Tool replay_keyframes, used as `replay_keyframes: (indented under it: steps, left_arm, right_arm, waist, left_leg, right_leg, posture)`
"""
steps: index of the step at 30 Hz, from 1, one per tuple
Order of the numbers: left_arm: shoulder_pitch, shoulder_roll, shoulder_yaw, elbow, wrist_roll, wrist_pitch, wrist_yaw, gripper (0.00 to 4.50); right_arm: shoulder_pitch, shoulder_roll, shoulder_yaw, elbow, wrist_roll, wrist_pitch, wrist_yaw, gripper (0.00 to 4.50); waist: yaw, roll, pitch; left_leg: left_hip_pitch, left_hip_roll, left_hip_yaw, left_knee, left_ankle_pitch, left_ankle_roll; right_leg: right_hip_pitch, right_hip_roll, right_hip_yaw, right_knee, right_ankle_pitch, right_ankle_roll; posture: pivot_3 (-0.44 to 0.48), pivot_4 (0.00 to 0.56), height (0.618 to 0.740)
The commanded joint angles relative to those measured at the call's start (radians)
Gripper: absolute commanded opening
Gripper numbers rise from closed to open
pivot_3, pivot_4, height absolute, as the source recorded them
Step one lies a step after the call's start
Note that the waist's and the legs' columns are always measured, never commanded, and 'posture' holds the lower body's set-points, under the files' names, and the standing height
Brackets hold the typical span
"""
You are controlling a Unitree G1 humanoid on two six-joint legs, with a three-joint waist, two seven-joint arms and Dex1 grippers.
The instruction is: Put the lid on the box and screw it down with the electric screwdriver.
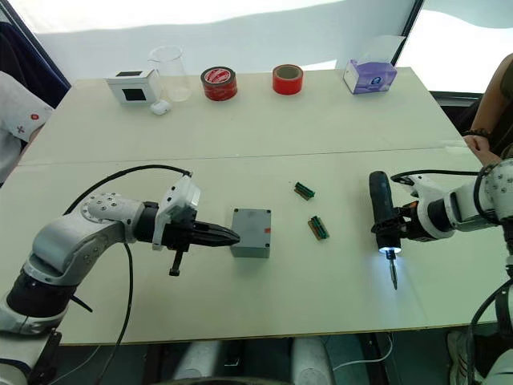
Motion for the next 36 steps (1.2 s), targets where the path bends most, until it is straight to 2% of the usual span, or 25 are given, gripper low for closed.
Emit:
replay_keyframes:
  steps: [1,3,4,7,9,12,15,18,22,26,28,31,36]
  left_arm:
    - [0.0,0.02,0.037,0.002,-0.008,-0.017,-0.007,0.0]
    - [-0.003,0.026,0.04,0.012,-0.008,-0.02,-0.007,0.0]
    - [-0.003,0.028,0.042,0.017,-0.01,-0.02,-0.008,0.0]
    - [-0.002,0.032,0.053,0.031,-0.013,-0.017,-0.003,0.0]
    - [0.013,0.048,0.085,0.042,-0.018,-0.007,0.01,0.0]
    - [0.07,0.103,0.168,0.033,-0.048,0.037,0.029,0.0]
    - [0.147,0.147,0.221,-0.007,-0.077,0.074,0.039,0.0]
    - [0.213,0.171,0.273,-0.056,-0.119,0.122,0.058,0.0]
    - [0.277,0.19,0.3,-0.103,-0.15,0.153,0.078,0.0]
    - [0.371,0.201,0.329,-0.174,-0.199,0.195,0.099,0.0]
    - [0.405,0.204,0.34,-0.195,-0.22,0.211,0.11,0.0]
    - [0.45,0.208,0.354,-0.214,-0.242,0.211,0.113,0.0]
    - [0.496,0.196,0.345,-0.231,-0.244,0.195,0.141,0.0]
  right_arm:
    - [-0.02,-0.009,-0.014,-0.034,-0.087,-0.005,0.063,3.61]
    - [-0.019,-0.011,-0.011,-0.049,-0.127,-0.016,0.096,4.32]
    - [-0.019,-0.01,-0.013,-0.056,-0.144,-0.019,0.109,4.47]
    - [-0.013,-0.022,-0.021,-0.103,-0.185,-0.049,0.163,4.47]
    - [0.007,-0.063,-0.044,-0.191,-0.206,-0.125,0.227,4.47]
    - [0.047,-0.097,-0.204,-0.348,-0.157,-0.227,0.331,4.47]
    - [0.187,-0.104,-0.367,-0.534,-0.132,-0.322,0.41,4.47]
    - [0.373,-0.022,-0.585,-0.739,-0.04,-0.335,0.452,4.47]
    - [0.594,0.022,-0.717,-0.92,0.043,-0.298,0.494,4.47]
    - [0.882,0.02,-0.806,-1.069,0.071,-0.296,0.627,4.47]
    - [0.978,0.012,-0.83,-1.089,0.057,-0.321,0.69,4.47]
    - [1.067,-0.007,-0.83,-1.083,-0.005,-0.39,0.755,4.47]
    - [1.109,-0.016,-0.813,-1.079,-0.041,-0.452,0.792,4.47]
  waist:
    - [0.001,0.0,0.0]
    - [0.0,0.0,0.0]
    - [0.0,0.0,0.0]
    - [-0.001,0.0,0.0]
    - [-0.003,0.0,0.0]
    - [-0.003,0.0,0.0]
    - [-0.003,0.0,0.0]
    - [0.002,-0.003,0.0]
    - [0.022,-0.004,0.0]
    - [0.025,-0.005,0.0]
    - [0.022,-0.005,0.0]
    - [0.02,-0.005,0.0]
    - [0.022,-0.005,0.0]
  left_leg:
    - [0.0,0.0,0.0,0.0,0.0,0.0]
    - [0.0,0.0,0.0,0.0,0.0,0.0]
    - [0.0,0.0,0.0,0.0,0.0,0.0]
    - [0.0,0.0,0.0,0.0,0.0,0.0]
    - [0.0,0.0,0.0,0.0,0.0,0.0]
    - [0.0,0.0,0.0,0.0,0.0,-0.001]
    - [0.0,0.001,-0.001,-0.001,0.0,-0.001]
    - [0.001,0.001,-0.002,-0.001,0.0,-0.001]
    - [0.002,0.0,-0.002,0.002,0.0,-0.001]
    - [0.005,0.0,-0.003,0.002,0.0,-0.001]
    - [0.004,0.0,-0.003,0.002,0.0,-0.001]
    - [0.008,0.0,-0.003,0.002,0.0,-0.001]
    - [0.013,0.001,-0.002,0.001,0.0,-0.001]
  right_leg:
    - [0.0,0.0,0.0,0.0,0.0,0.0]
    - [0.0,0.0,0.0,0.0,0.0,0.0]
    - [0.0,0.0,0.0,0.001,0.0,0.0]
    - [0.0,0.0,0.0,0.001,0.0,0.0]
    - [0.0,0.0,0.0,0.001,0.0,0.0]
    - [-0.001,0.0,0.0,0.002,0.0,0.001]
    - [-0.002,0.001,0.0,0.002,-0.001,0.001]
    - [0.0,0.001,0.0,0.002,-0.001,0.001]
    - [0.003,0.0,0.0,0.003,0.0,0.002]
    - [0.005,0.0,0.0,0.002,0.0,0.002]
    - [0.005,-0.001,0.0,0.002,0.0,0.002]
    - [0.007,-0.001,0.001,0.003,0.0,0.002]
    - [0.011,0.0,0.001,0.003,-0.002,-0.002]
  posture:
    - [0.0,0.15,0.74]
    - [0.0,0.15,0.74]
    - [0.0,0.15,0.74]
    - [0.0,0.15,0.74]
    - [0.0,0.15,0.74]
    - [0.0,0.15,0.74]
    - [0.0,0.15,0.74]
    - [0.0,0.15,0.74]
    - [0.0,0.15,0.74]
    - [0.0,0.15,0.74]
    - [0.0,0.15,0.74]
    - [0.0,0.15,0.74]
    - [0.0,0.15,0.74]
